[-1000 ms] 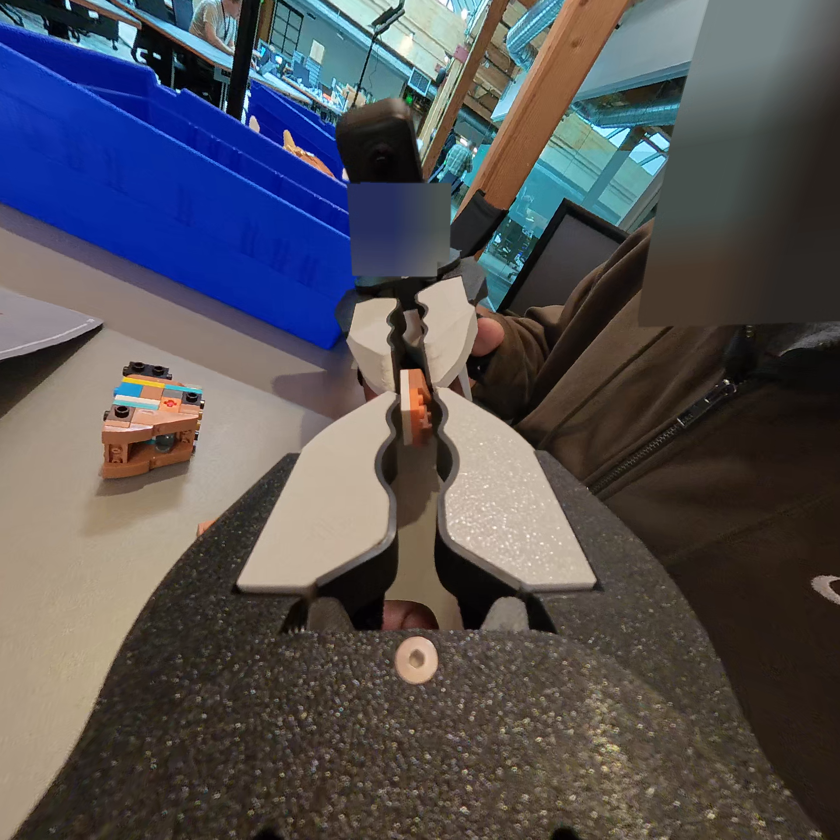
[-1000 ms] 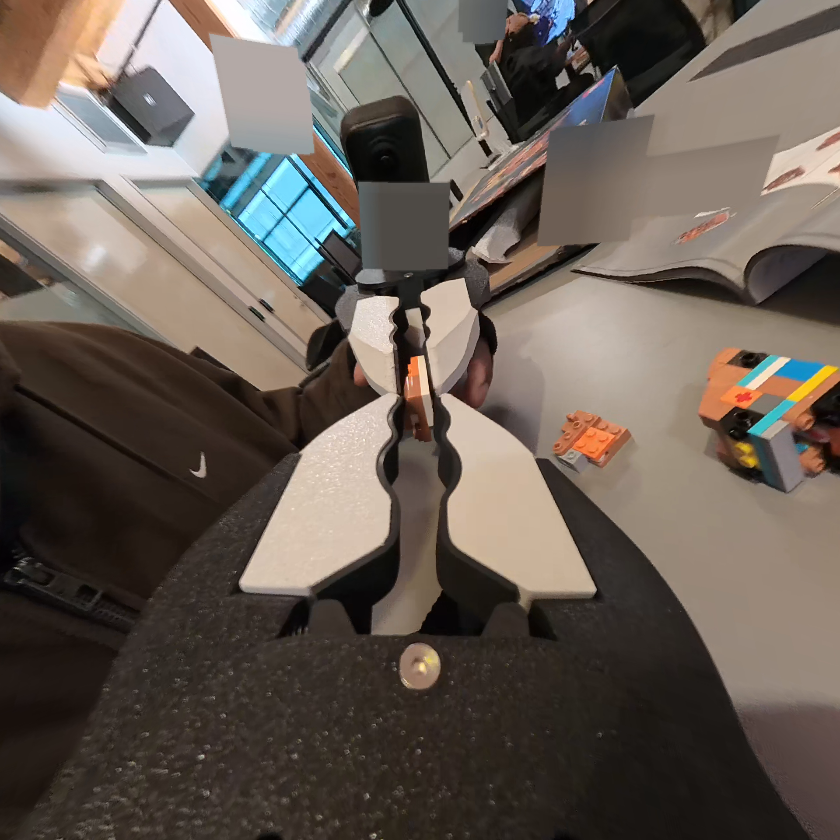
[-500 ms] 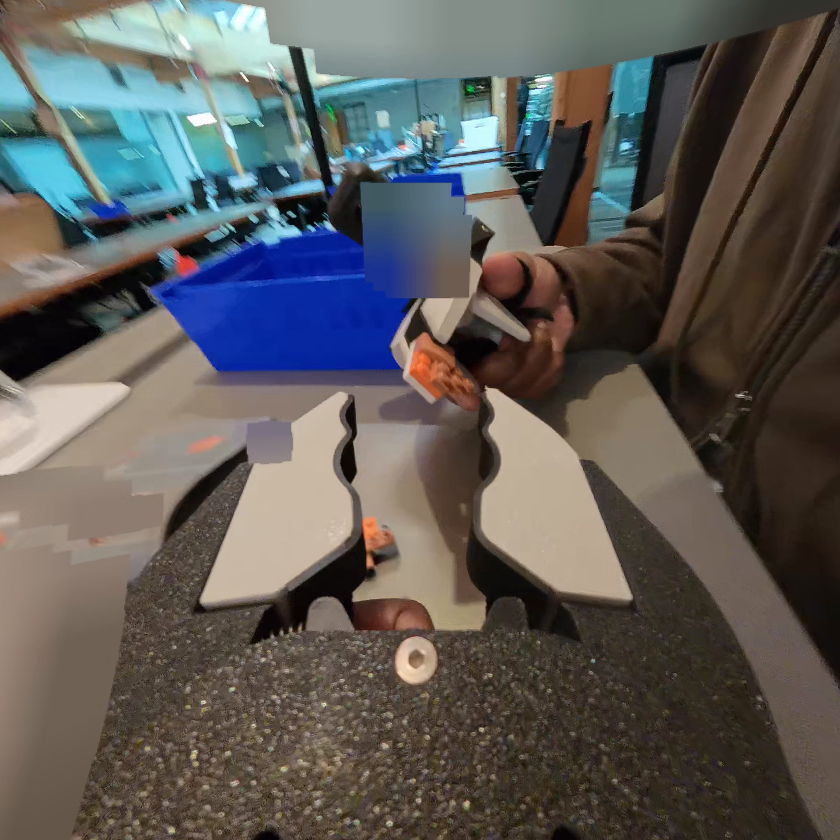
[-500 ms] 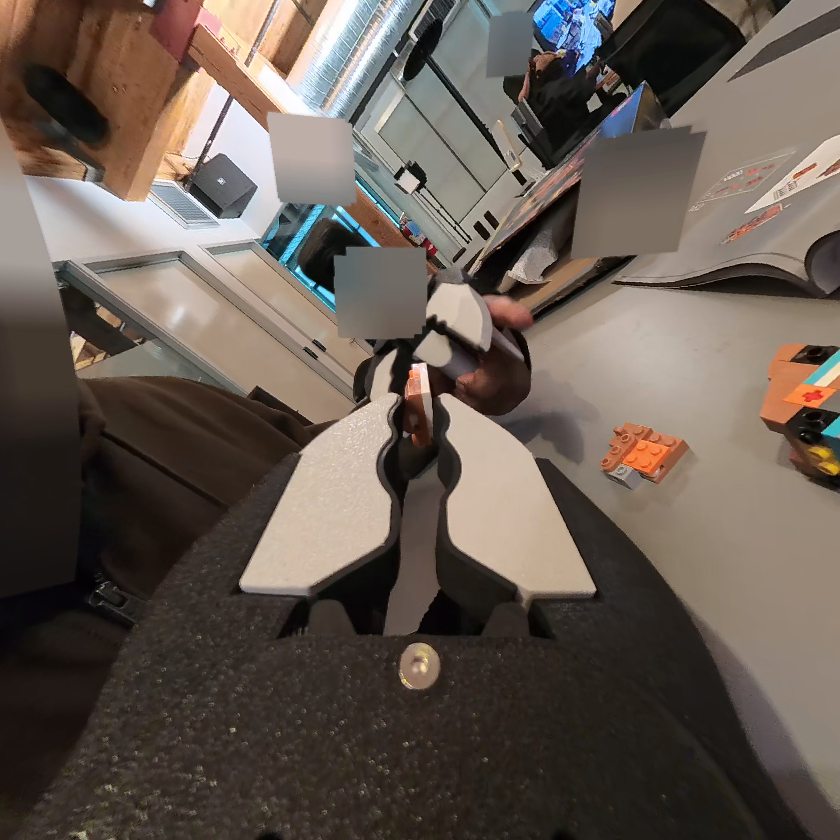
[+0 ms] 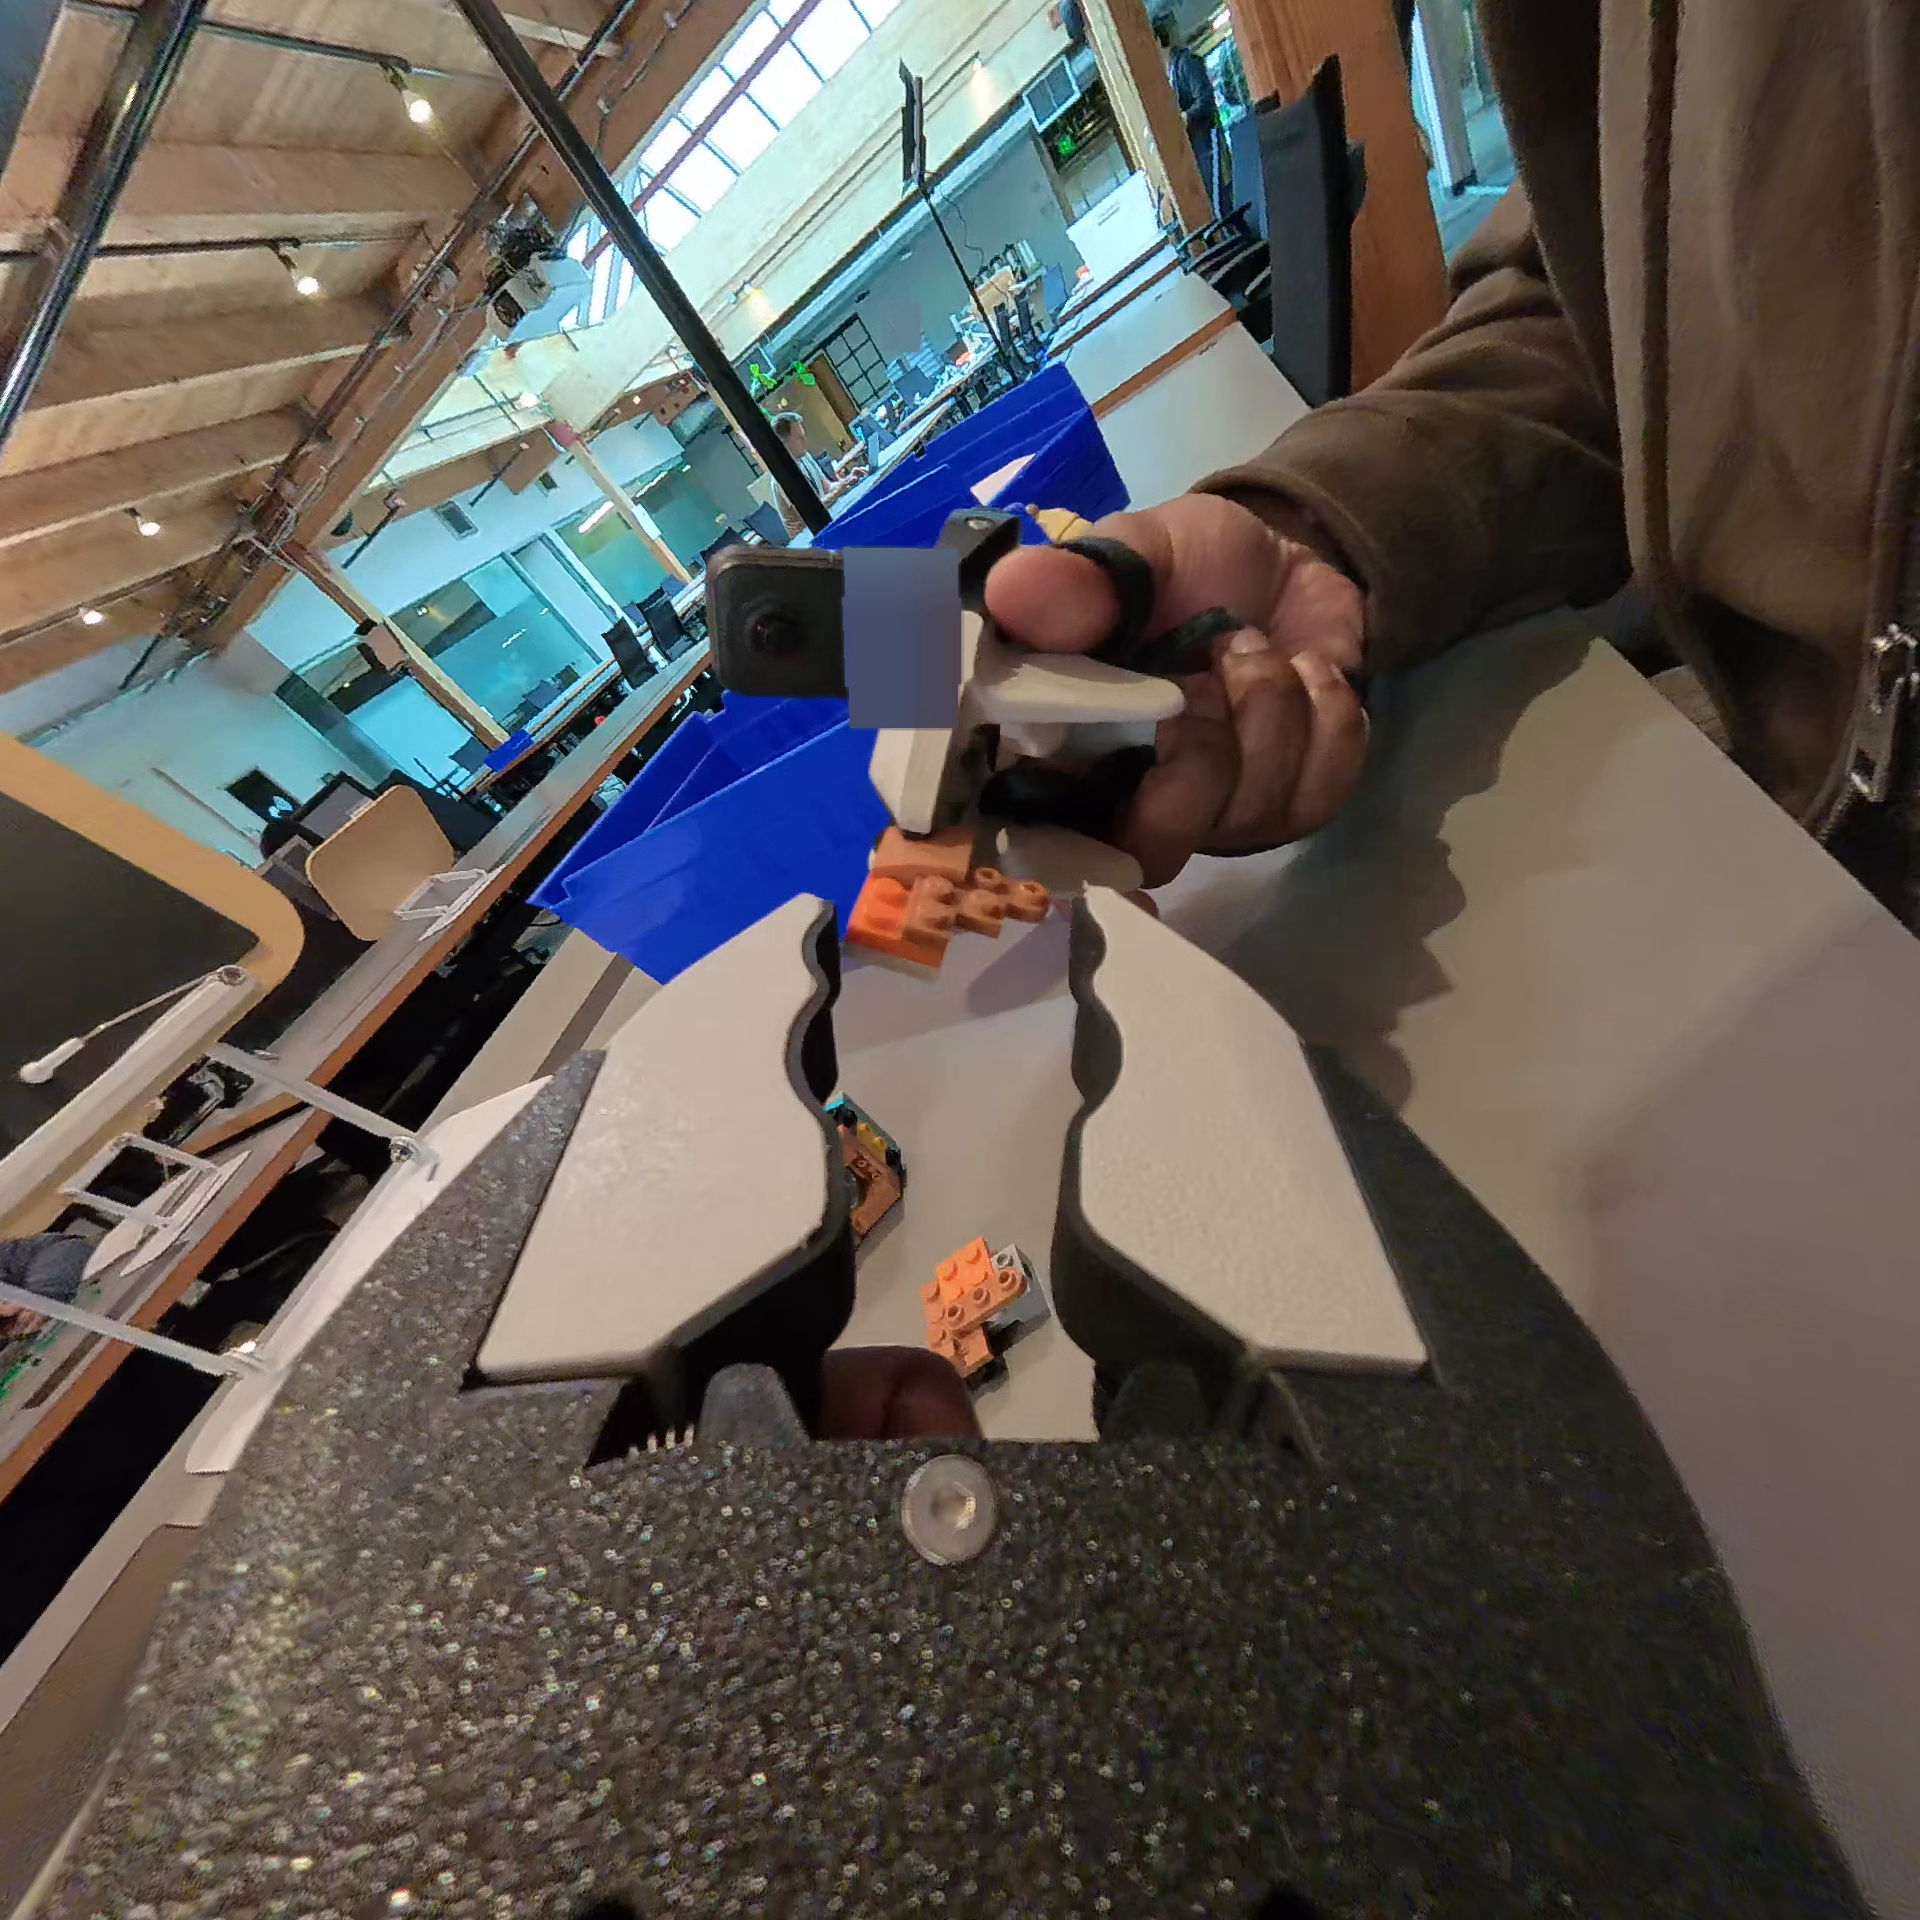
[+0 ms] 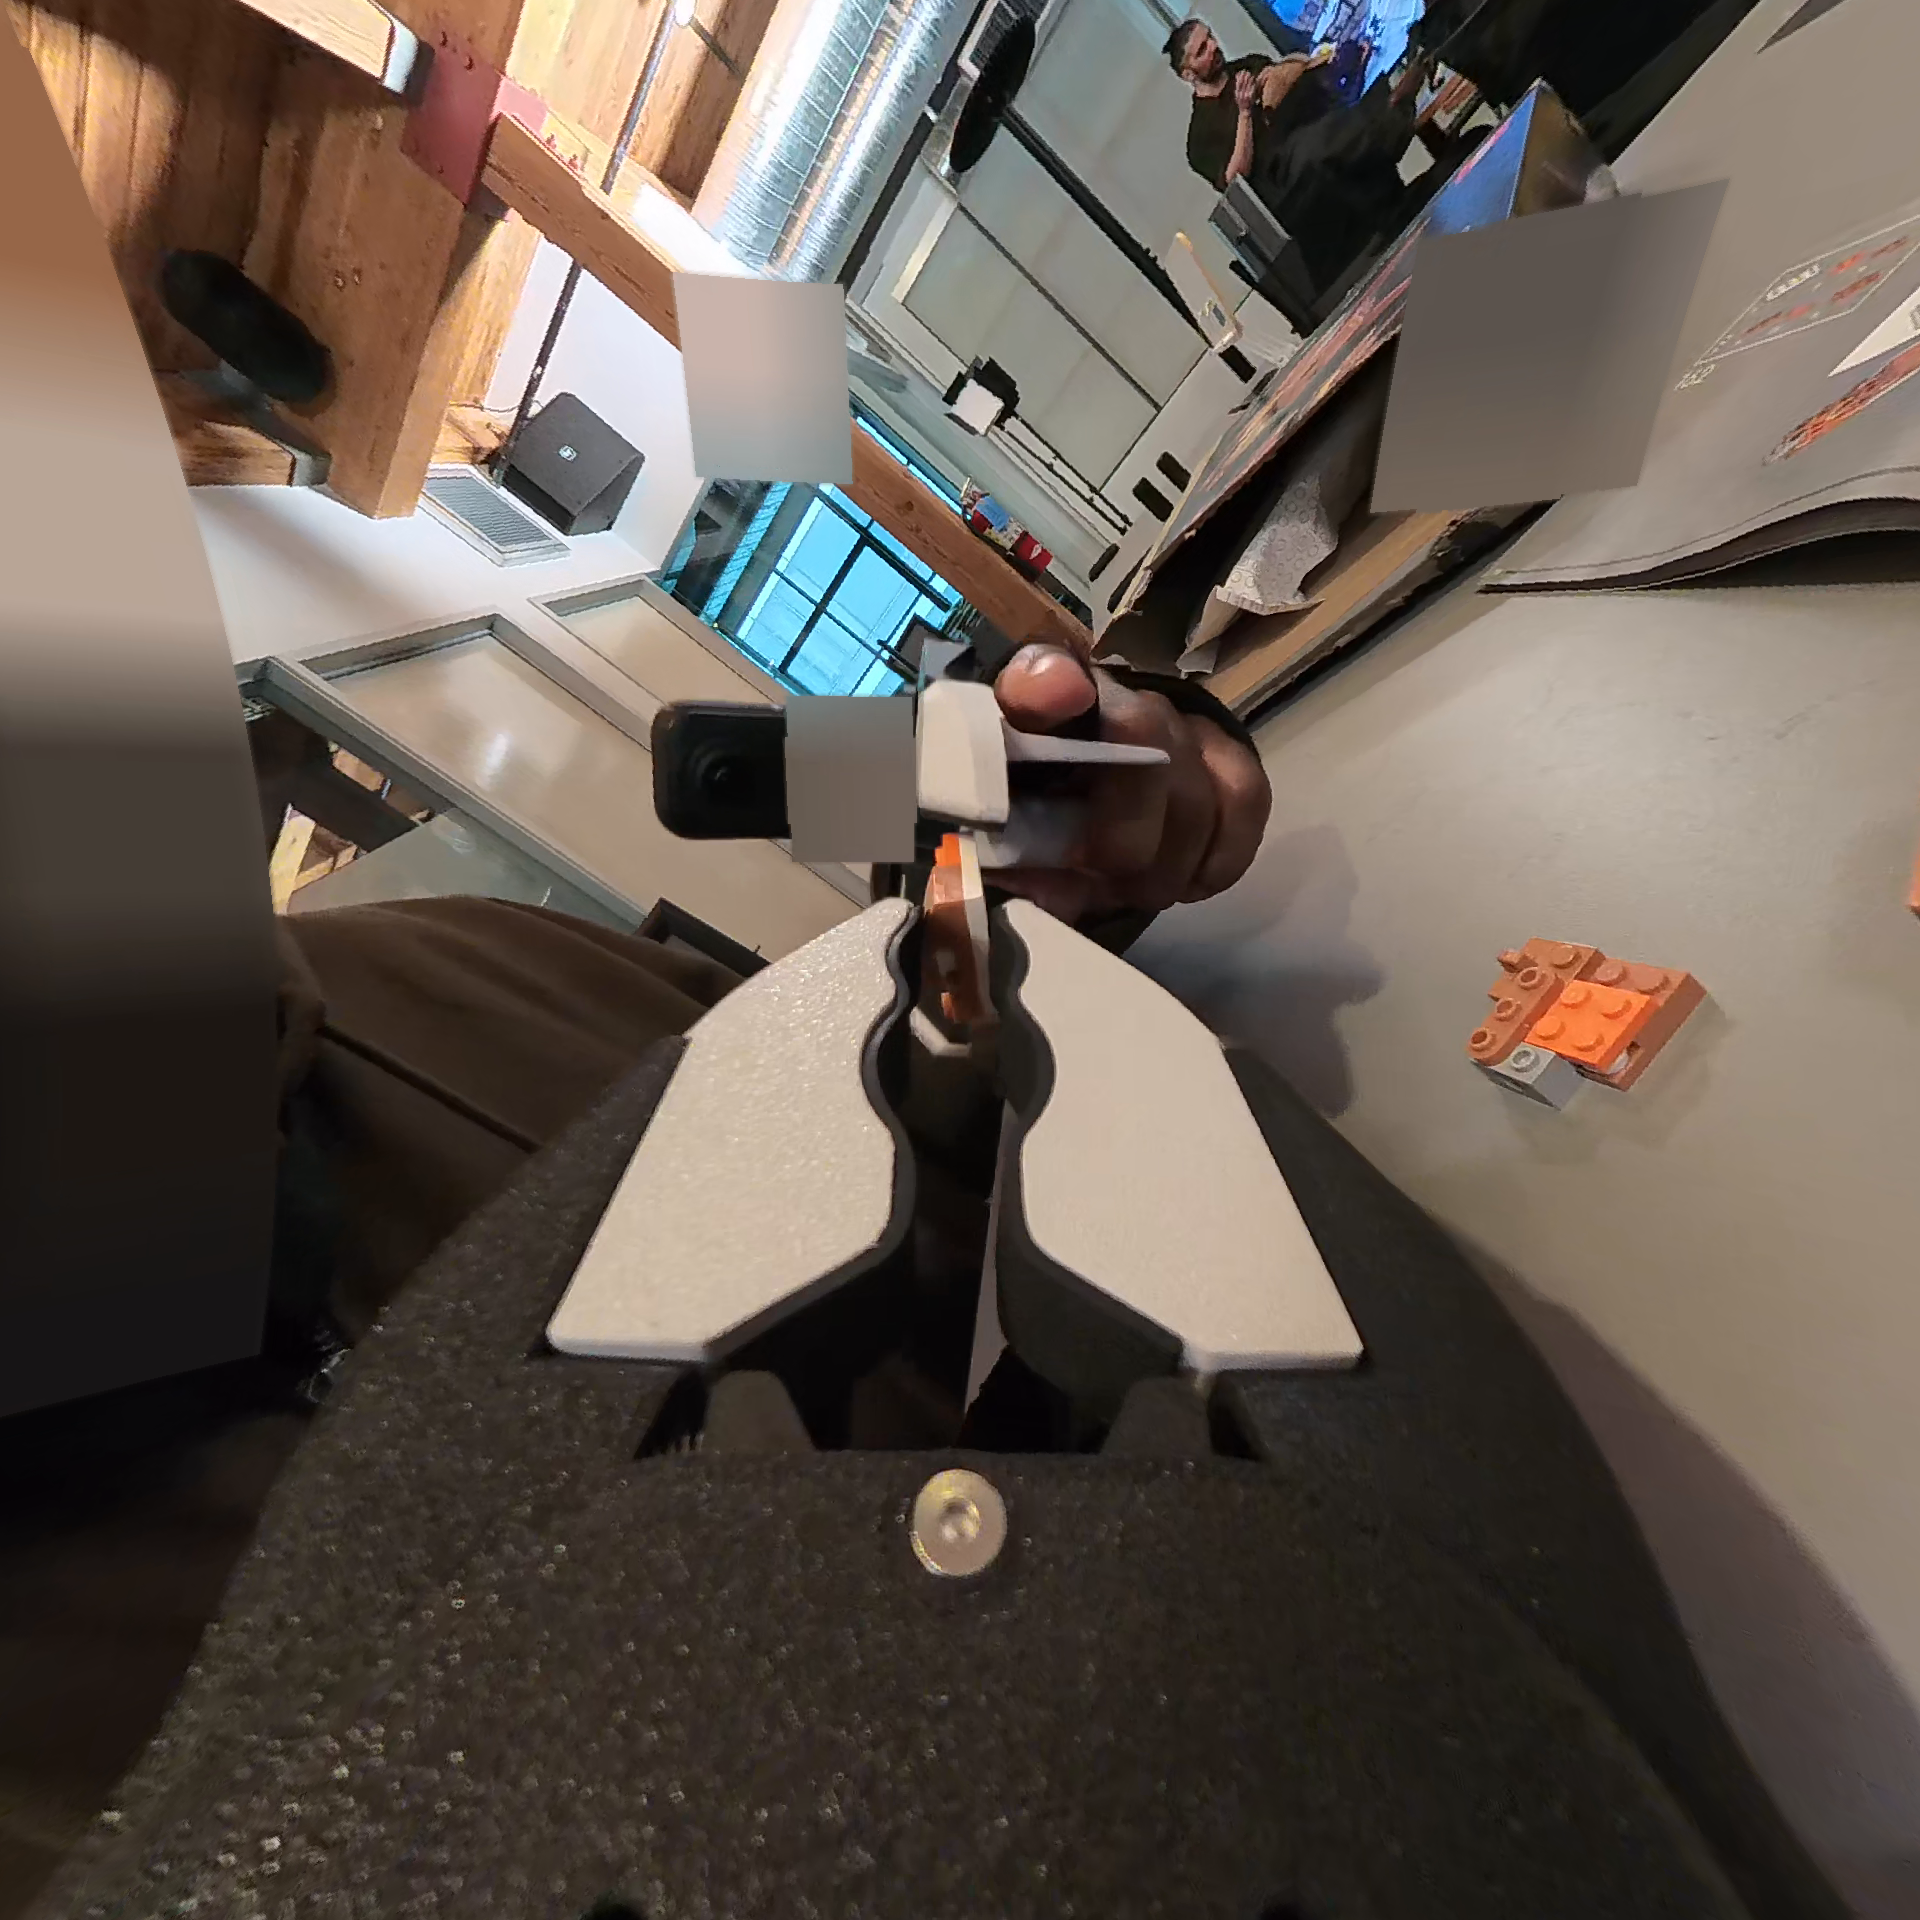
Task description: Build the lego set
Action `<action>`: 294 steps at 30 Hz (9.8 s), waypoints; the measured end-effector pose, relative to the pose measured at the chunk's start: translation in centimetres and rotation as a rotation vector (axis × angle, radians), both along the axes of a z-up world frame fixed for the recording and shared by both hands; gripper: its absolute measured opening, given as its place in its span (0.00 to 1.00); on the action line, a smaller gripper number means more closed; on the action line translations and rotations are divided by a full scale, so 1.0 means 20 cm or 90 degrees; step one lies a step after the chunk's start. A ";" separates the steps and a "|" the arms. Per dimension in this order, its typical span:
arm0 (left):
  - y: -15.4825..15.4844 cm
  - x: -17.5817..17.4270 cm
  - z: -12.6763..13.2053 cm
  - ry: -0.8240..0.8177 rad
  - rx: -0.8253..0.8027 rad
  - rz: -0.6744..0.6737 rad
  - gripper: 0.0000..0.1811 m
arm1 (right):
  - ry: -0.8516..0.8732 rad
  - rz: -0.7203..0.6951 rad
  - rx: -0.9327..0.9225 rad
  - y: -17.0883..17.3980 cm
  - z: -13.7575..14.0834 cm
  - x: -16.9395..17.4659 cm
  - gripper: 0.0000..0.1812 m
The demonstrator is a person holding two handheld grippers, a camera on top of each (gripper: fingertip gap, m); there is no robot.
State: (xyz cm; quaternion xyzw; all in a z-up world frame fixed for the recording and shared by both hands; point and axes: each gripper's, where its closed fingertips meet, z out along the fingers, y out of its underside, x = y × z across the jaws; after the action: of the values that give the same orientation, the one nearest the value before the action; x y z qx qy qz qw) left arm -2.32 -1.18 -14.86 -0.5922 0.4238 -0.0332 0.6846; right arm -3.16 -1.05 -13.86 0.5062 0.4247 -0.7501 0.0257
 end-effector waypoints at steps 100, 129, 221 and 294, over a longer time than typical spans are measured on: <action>0.23 -0.38 -0.12 -0.278 -0.228 0.167 0.19 | 0.077 -0.206 0.263 0.65 0.21 0.78 0.12; 0.20 -0.34 -0.14 -0.226 -0.215 0.170 0.11 | -0.301 0.684 1.212 1.97 -0.59 0.60 0.18; -0.16 0.13 0.08 0.094 0.004 0.060 0.24 | 0.109 0.274 -0.094 -0.21 0.06 0.21 0.10; -0.20 -0.03 -0.26 0.013 -0.439 0.186 0.20 | 0.186 0.074 0.527 -0.21 -0.23 0.07 0.08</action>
State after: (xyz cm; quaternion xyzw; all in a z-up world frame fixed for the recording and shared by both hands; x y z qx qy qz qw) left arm -2.87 -5.22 -19.96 -0.8427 0.3055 -0.0698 0.4377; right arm -1.83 -5.16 -18.55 0.3378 0.7166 -0.5774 -0.1973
